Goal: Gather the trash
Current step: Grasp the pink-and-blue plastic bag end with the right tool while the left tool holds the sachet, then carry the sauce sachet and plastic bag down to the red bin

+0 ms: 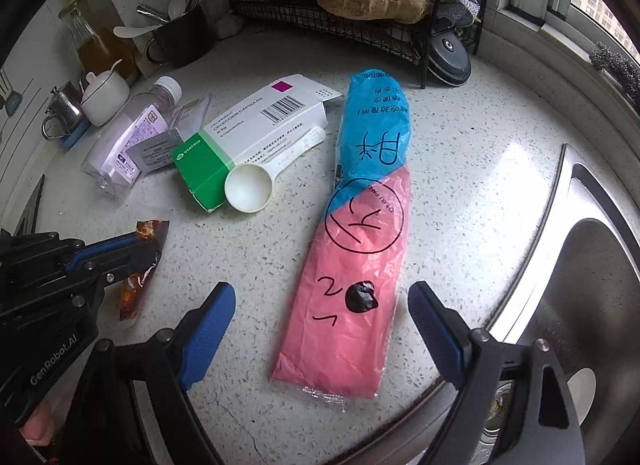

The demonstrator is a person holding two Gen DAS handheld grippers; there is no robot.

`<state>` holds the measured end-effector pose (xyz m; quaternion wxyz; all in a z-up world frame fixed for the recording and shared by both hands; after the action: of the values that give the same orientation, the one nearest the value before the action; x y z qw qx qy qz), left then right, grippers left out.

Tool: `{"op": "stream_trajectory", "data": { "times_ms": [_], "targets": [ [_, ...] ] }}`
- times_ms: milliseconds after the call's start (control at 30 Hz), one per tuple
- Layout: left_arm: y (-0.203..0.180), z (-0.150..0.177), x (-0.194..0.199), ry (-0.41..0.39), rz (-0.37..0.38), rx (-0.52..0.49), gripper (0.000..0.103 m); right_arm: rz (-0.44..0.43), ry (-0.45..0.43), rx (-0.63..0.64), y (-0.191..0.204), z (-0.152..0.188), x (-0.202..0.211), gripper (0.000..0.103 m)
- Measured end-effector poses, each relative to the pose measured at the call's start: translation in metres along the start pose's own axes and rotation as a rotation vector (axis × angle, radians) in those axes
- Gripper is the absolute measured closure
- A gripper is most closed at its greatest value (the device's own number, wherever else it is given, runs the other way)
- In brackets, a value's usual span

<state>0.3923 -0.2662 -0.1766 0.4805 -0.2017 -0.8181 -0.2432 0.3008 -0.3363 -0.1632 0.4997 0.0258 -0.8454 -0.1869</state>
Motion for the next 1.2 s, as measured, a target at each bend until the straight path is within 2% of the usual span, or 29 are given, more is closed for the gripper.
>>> {"op": "stream_trajectory", "data": {
  "times_ms": [67, 133, 300, 333, 633, 767, 1000, 1200],
  "targets": [
    [0.0, 0.0, 0.0, -0.002, 0.003, 0.0, 0.101, 0.013, -0.015, 0.012, 0.002, 0.001, 0.002, 0.034],
    [0.002, 0.001, 0.001, -0.007, -0.002, 0.006, 0.101, 0.025, -0.011, 0.023, 0.003, 0.003, 0.005, 0.059],
    [0.006, 0.008, 0.009, -0.016, -0.002, 0.021, 0.101, 0.019, 0.012, 0.029, 0.009, 0.016, 0.013, 0.088],
    [0.006, 0.009, 0.011, -0.019, 0.001, 0.019, 0.101, 0.017, 0.012, 0.026, 0.012, 0.019, 0.013, 0.09],
    [0.015, 0.042, 0.043, -0.053, 0.035, 0.031, 0.101, 0.002, 0.005, 0.028, 0.044, 0.058, 0.034, 0.091],
    [0.023, 0.064, 0.055, -0.055, 0.043, 0.039, 0.101, 0.003, -0.04, 0.041, 0.064, 0.072, 0.053, 0.091],
    [0.043, 0.117, 0.087, -0.084, 0.036, 0.052, 0.101, -0.008, -0.061, 0.07, 0.103, 0.105, 0.069, 0.091],
    [0.068, 0.179, 0.115, -0.097, -0.009, 0.087, 0.101, -0.03, -0.057, 0.111, 0.142, 0.142, 0.074, 0.091]
  ]
}}
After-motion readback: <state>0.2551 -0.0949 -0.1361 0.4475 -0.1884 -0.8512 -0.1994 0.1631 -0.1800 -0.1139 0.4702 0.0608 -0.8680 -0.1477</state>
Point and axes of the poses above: each gripper's, at about its wrist camera, not at the fingertips, and x roughly against the way its jaws point, y to its left, z to its underside, the point moved 6 cm from there along -x, roughly the way its jaws point, and after that the axes turned 14 degrees about -z, right-handed, at the moved point
